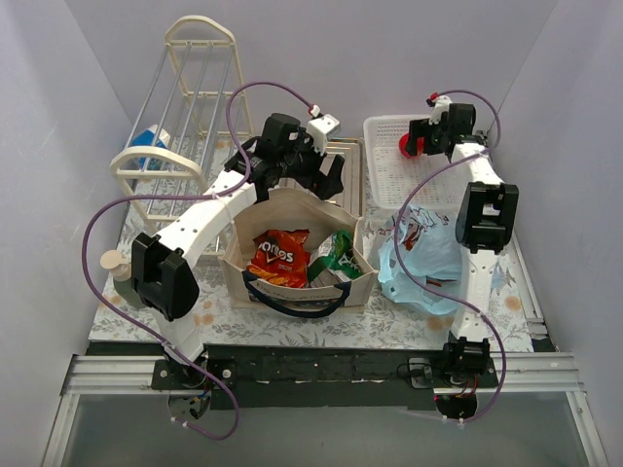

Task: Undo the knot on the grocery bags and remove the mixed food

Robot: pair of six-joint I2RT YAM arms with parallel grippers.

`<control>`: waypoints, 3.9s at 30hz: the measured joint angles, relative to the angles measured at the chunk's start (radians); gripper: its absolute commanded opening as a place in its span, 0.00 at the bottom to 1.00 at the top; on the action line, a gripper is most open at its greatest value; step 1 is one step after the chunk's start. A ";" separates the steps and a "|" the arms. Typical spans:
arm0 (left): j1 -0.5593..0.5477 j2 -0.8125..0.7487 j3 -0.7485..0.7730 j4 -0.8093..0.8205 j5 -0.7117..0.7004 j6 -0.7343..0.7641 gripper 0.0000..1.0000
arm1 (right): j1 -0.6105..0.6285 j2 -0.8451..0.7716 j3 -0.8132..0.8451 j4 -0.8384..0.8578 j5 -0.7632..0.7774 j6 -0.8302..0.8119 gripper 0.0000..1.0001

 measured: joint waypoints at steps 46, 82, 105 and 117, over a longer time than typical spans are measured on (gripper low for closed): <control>-0.040 -0.042 -0.041 0.146 0.084 -0.148 0.97 | 0.099 -1.387 -1.156 -0.686 0.149 -0.639 0.09; -0.048 0.029 0.040 0.123 0.063 -0.117 0.98 | 0.421 -1.370 -1.372 -0.510 -0.212 -0.560 0.31; -0.048 0.029 0.014 0.095 0.051 -0.092 0.98 | 0.417 -1.344 -1.464 -0.335 -0.003 -0.596 0.98; -0.048 0.029 0.012 0.091 0.043 -0.092 0.98 | 0.433 -1.352 -1.567 -0.245 0.038 -0.622 0.72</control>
